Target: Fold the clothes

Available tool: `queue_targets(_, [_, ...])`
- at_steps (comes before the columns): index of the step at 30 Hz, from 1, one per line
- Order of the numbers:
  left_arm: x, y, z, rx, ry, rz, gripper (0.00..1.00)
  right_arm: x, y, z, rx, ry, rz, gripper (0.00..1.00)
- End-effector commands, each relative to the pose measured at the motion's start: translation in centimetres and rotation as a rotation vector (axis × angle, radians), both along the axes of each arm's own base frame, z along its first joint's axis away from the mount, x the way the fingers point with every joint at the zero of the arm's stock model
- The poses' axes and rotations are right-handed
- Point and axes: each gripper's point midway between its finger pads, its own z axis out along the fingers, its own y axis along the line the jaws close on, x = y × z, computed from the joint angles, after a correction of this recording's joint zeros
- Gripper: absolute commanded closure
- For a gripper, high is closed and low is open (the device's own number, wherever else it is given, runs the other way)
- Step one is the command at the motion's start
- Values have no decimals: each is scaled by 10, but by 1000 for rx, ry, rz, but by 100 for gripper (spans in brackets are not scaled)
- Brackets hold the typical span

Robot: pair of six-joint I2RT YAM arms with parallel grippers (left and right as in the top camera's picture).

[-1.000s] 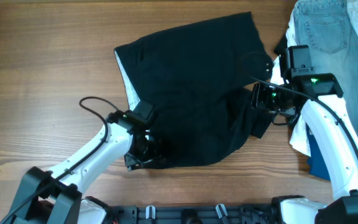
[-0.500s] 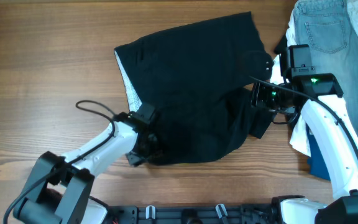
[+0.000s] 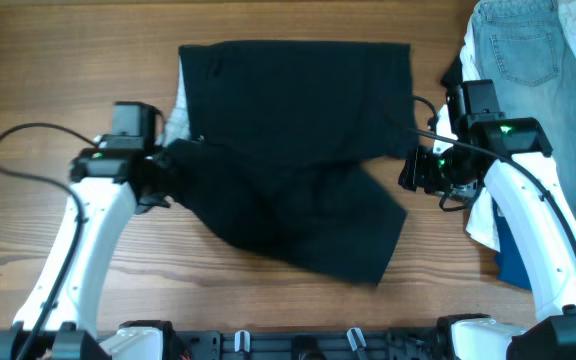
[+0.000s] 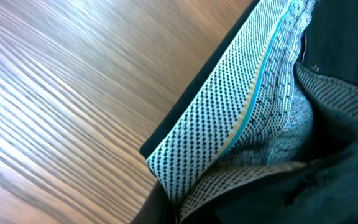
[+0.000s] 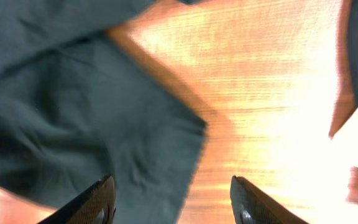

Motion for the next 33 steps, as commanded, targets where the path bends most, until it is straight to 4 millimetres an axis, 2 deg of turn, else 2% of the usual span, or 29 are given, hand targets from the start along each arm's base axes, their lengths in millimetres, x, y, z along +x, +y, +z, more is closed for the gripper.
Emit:
queue_targets(1, [2,13,7,28,-21,-32,96,-11,24,7,124,34,88,40])
queue_targets(4, [3,13,7,28,-26,-32,96,-34,54,12,219,96,181,40])
queue_targets(7, [11,16,10,45,-59,-26,96,-55,69,-1,187,127,219,39])
queue_targets(11, [23,17,15,52,-111,-23,96,-88,94,-50,129,170,301,36])
queue_targets(14, [23,17,15,52,-113,-23,96,-111,110,-74,119,187,376,33])
queue_targets(16, [23,17,15,51,-112,-23,96,-122,115,-88,96,197,364,30])
queue_targets(19, [23,16,15,50,-111,-23,96,-124,115,-98,87,200,332,28])
queue_targets(23, [23,14,14,36,-112,-28,96,-120,99,-116,-10,256,181,22])
queue_targets(26, [23,14,14,36,-112,-28,96,-106,84,-125,-19,276,72,21])
queue_targets(29, [23,12,14,28,-113,-31,96,-82,64,-134,14,261,-21,21])
queue_targets(31, [23,11,14,19,-112,-35,96,-62,66,-137,86,215,-32,26])
queue_targets(33, [23,7,14,-1,-113,-42,96,-46,68,-137,112,168,-30,39])
